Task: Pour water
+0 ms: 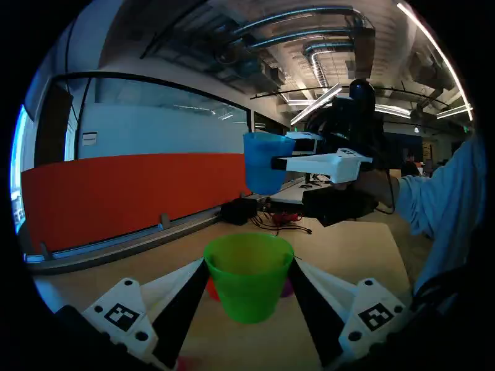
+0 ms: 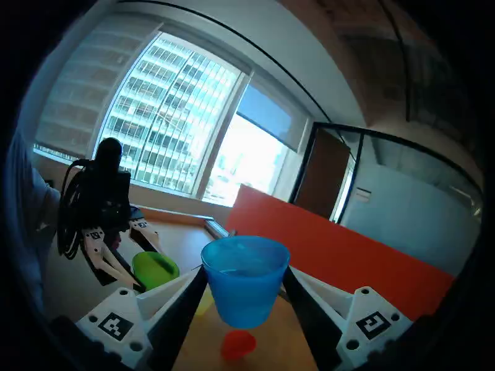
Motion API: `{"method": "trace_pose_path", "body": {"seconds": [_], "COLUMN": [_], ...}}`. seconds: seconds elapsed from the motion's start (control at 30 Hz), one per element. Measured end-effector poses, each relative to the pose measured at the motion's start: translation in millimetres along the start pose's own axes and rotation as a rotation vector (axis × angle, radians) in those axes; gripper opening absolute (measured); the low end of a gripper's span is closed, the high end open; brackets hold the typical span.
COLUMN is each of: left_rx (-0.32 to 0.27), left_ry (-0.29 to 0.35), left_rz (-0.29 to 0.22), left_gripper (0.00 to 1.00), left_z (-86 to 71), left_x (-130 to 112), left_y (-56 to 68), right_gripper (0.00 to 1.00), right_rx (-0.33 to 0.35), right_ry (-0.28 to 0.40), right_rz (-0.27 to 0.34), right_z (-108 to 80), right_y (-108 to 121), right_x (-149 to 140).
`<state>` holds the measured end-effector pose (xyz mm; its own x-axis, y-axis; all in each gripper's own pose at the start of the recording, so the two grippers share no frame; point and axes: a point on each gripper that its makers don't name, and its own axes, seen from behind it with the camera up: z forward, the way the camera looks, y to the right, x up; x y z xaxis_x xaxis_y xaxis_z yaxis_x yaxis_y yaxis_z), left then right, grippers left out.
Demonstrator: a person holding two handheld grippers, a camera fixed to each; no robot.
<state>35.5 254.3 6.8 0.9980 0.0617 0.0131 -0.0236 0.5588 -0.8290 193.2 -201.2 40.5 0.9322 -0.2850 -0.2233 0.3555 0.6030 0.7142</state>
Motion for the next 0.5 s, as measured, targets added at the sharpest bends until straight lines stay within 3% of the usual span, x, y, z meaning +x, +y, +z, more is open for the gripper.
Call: {"method": "trace_pose_path", "body": {"seconds": [0.5], "left_rx": [-0.011], "left_ry": [0.002], "left_rz": [0.001], "left_gripper": [0.87], "left_z": [6.3], "left_x": [3], "left_y": [3.9], "right_gripper": [0.89], "right_rx": [0.005], "right_ry": [-0.005], "right_rz": [-0.169], "right_z": [11.8], "right_y": [6], "right_x": [20]}}
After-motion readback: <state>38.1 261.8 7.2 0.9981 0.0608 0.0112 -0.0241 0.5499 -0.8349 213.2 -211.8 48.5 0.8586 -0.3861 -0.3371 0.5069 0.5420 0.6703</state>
